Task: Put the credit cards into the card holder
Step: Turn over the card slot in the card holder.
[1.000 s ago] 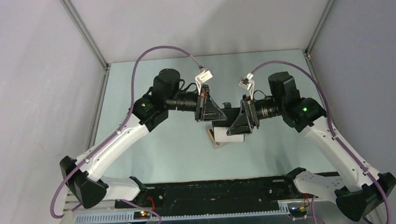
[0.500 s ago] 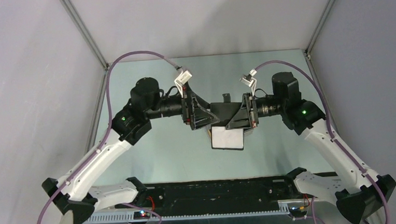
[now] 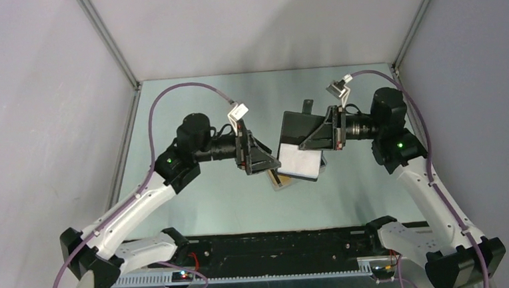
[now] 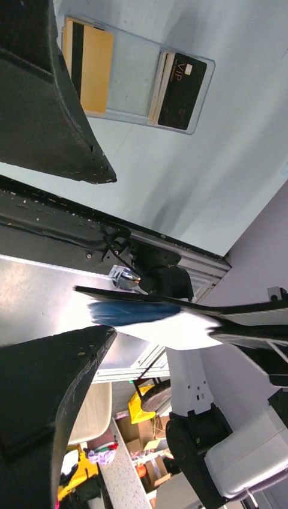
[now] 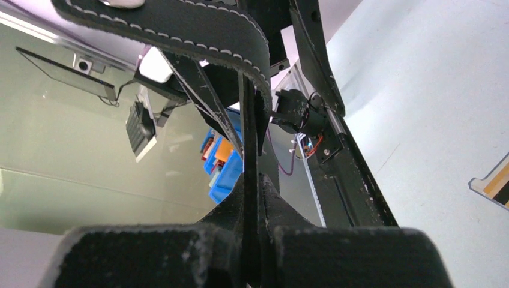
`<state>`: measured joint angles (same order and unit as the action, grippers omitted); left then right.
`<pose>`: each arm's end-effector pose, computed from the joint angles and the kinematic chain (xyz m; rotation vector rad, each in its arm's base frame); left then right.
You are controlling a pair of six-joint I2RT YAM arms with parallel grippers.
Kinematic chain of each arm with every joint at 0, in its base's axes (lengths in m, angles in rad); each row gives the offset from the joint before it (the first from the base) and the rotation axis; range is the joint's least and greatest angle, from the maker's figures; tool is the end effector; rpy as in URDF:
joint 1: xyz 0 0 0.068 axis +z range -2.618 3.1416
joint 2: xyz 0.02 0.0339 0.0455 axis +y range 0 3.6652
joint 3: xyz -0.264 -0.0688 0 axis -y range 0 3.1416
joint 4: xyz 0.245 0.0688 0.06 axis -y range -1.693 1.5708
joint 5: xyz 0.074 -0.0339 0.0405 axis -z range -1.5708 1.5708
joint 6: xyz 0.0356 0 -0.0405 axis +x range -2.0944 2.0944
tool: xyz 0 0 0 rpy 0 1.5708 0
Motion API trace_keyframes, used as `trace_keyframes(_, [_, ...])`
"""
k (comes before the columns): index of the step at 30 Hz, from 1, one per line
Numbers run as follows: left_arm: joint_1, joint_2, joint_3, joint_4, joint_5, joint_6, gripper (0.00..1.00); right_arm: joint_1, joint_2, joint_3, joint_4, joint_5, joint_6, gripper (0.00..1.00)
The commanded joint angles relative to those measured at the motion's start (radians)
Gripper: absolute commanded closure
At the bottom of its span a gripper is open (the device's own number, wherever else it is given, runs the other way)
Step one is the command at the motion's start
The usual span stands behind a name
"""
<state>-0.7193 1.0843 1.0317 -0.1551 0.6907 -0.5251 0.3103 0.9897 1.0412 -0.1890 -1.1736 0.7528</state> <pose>0.1683 -0.1776 0.3730 0.7410 1.8496 -1.4635 0.1839 0.0934 0.3947 -0.5880 1.8756 1.7259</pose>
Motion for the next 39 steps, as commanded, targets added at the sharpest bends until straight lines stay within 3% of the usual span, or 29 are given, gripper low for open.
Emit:
trace_keyframes(1, [0.048, -0.064, -0.061, 0.218, 0.068, -0.106, 0.09, -0.044, -0.015, 0.007, 0.089, -0.084, 0.096, 1.0])
trace_keyframes(26, [0.02, 0.025, -0.017, 0.269, 0.074, -0.185, 0.21, -0.015, 0.001, 0.006, 0.056, -0.09, 0.068, 1.0])
trace_keyframes(39, [-0.009, 0.012, 0.007, 0.289, 0.107, -0.204, 0.22, 0.016, 0.023, 0.006, -0.044, -0.065, -0.016, 1.0])
